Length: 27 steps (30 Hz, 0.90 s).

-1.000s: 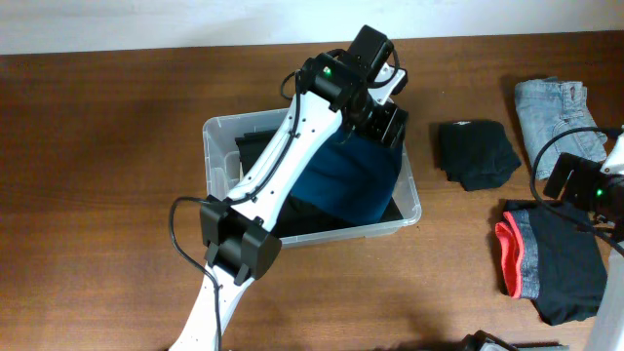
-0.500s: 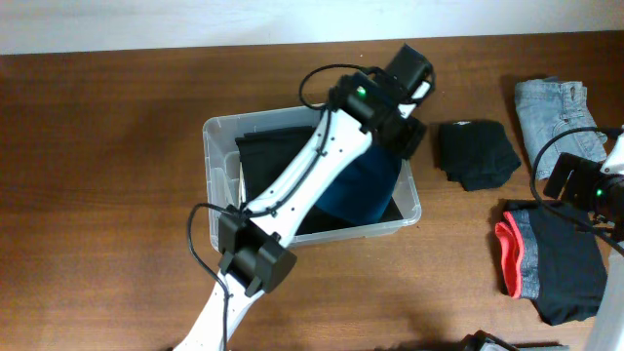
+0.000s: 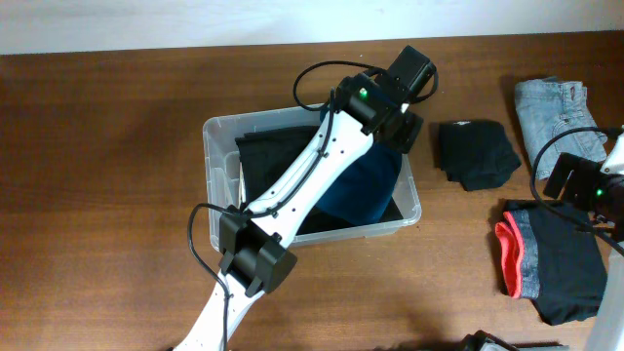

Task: Pack container
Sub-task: 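Press the teal garment flat inside the container with the left gripper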

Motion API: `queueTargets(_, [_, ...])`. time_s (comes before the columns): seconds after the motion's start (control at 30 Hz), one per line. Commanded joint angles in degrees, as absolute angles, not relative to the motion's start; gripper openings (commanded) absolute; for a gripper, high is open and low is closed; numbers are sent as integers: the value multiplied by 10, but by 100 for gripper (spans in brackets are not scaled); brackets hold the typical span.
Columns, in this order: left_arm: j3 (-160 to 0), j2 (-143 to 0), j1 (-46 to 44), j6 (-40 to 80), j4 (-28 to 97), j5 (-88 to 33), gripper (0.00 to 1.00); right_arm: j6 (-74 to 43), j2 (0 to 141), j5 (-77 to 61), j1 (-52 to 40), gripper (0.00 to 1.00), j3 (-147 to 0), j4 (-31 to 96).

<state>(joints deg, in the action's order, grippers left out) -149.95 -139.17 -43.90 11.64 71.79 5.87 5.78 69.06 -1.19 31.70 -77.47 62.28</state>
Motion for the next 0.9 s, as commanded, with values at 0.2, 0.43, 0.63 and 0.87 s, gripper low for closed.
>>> queueTargets(0.2, [-1512,-1420,-438,128,705,73,79,53,688,-13,319,98,-780,621])
queueTargets(0.43, [-1512,-1440,-439,145,702,73,79,53,688,-13,319,98,-780,621])
queueTargets(0.63, [-1512,-1440,-439,145,697,74,76,53,688,-13,319,98,-780,621])
queueTargets(0.87, [-1512,-1440,-439,146,707,116,61,53,688,-13,319,98,-780,621])
